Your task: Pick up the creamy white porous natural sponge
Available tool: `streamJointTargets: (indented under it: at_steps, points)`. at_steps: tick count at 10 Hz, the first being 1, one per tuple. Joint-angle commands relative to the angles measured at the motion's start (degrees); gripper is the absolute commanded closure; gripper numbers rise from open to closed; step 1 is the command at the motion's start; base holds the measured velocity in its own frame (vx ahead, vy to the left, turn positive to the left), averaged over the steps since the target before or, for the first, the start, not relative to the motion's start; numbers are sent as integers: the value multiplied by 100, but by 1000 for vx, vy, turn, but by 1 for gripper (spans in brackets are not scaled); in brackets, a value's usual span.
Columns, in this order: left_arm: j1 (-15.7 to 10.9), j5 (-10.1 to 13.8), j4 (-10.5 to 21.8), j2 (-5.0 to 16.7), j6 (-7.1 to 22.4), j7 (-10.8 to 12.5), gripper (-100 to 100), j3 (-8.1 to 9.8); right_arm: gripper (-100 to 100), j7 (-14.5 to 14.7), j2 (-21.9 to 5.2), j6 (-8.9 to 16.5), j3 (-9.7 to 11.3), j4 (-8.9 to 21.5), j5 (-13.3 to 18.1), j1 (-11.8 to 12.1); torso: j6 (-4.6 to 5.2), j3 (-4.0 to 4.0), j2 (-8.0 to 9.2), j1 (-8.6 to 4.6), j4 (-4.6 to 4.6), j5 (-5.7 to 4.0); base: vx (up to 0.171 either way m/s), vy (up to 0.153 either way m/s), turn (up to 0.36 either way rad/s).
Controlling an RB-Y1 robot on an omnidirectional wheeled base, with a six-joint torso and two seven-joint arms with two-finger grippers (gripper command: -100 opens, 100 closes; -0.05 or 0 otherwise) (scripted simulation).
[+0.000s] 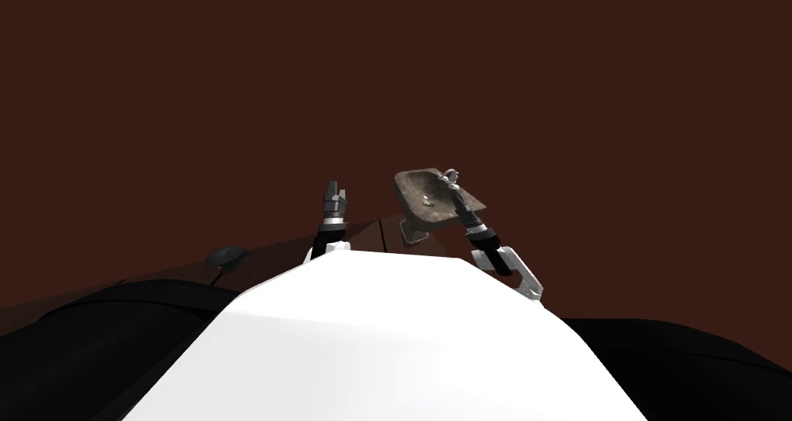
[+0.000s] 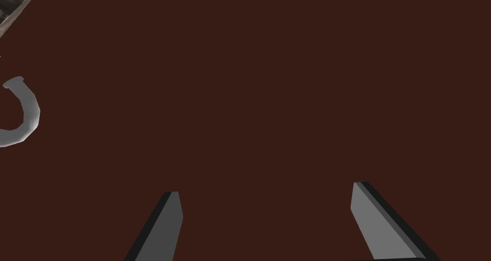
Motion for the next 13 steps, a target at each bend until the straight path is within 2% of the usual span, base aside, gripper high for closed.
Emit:
streamJointTargets:
  at_steps: [1,2,3,4,5,6,7,8,9,10,11,12,13]
  points:
    - [0,0,0,0,0,0,0,0,-100,119,-286,-44,-43,161,221,-3,0,0,0,0,0,0,1,-40,93]
    - [0,0,0,0,0,0,0,0,-100,119,-443,-44,-43,161,221,-3,-2,-1,-1,-2,0,0,0,-32,44]
    - [0,0,0,0,0,0,0,0,-100,222,-626,-93,-75,318,416,-13,0,0,-1,1,0,0,-1,-34,81]
    - [0,0,0,0,0,0,0,0,-100,222,-785,-93,-75,318,416,-13,-1,-1,-1,1,0,0,-3,-29,51]
    - [0,0,0,0,0,0,0,0,-100,328,-948,-144,-98,480,613,-24,0,0,0,3,0,1,-4,-31,94]
    - [0,0,0,0,0,0,0,0,-100,328,-1119,-144,-98,480,613,-24,-1,0,0,2,0,0,-2,-27,50]
    - [0,0,0,0,0,0,0,0,-100,435,-1294,-198,-112,645,811,-35,0,0,0,4,0,1,0,-25,124]
    - [0,0,0,0,0,0,0,0,-100,435,-1471,-198,-112,645,811,-35,-2,-1,-2,4,-1,1,0,-25,54]
    - [0,0,0,0,0,0,0,0,-100,543,-1650,-255,-118,812,1007,-48,1,-1,-2,6,0,1,2,-21,98]
    - [0,0,0,0,0,0,0,0,-100,543,-1825,-255,-118,812,1007,-48,-2,-2,-3,7,-1,1,2,-19,60]
    - [0,0,0,0,0,0,0,0,-100,651,-2004,-313,-116,980,1200,-61,0,-2,-3,8,-1,1,0,-21,111]
    - [0,0,0,0,0,0,0,0,-100,651,-2165,-313,-116,980,1200,-61,-1,-2,-3,7,-1,1,1,-18,69]
    - [0,0,0,0,0,0,0,0,-100,758,-2343,-373,-105,1148,1390,-76,0,-2,-3,9,-1,2,3,-15,108]
